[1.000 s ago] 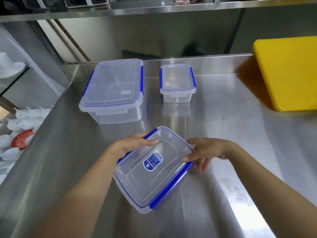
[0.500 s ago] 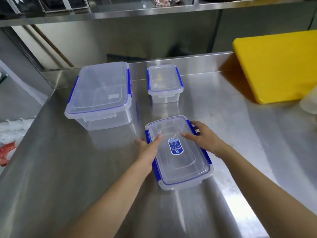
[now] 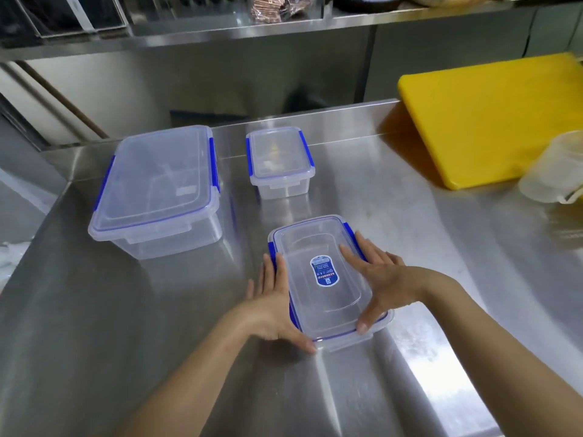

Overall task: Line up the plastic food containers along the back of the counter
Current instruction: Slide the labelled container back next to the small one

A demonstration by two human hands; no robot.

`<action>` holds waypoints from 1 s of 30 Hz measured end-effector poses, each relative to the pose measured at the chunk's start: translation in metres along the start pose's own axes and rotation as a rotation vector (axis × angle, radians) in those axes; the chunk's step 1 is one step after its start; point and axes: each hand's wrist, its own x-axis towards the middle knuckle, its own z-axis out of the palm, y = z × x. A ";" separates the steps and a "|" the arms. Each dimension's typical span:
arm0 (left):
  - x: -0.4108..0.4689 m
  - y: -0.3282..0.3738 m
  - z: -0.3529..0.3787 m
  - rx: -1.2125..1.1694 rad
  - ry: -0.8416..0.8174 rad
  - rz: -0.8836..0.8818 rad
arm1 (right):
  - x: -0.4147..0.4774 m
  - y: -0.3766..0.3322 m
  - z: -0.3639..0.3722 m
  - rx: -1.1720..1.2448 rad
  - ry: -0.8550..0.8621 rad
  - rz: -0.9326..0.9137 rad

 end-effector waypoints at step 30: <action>0.191 0.122 -0.080 -0.016 0.488 0.066 | 0.118 0.146 -0.113 0.092 0.506 0.083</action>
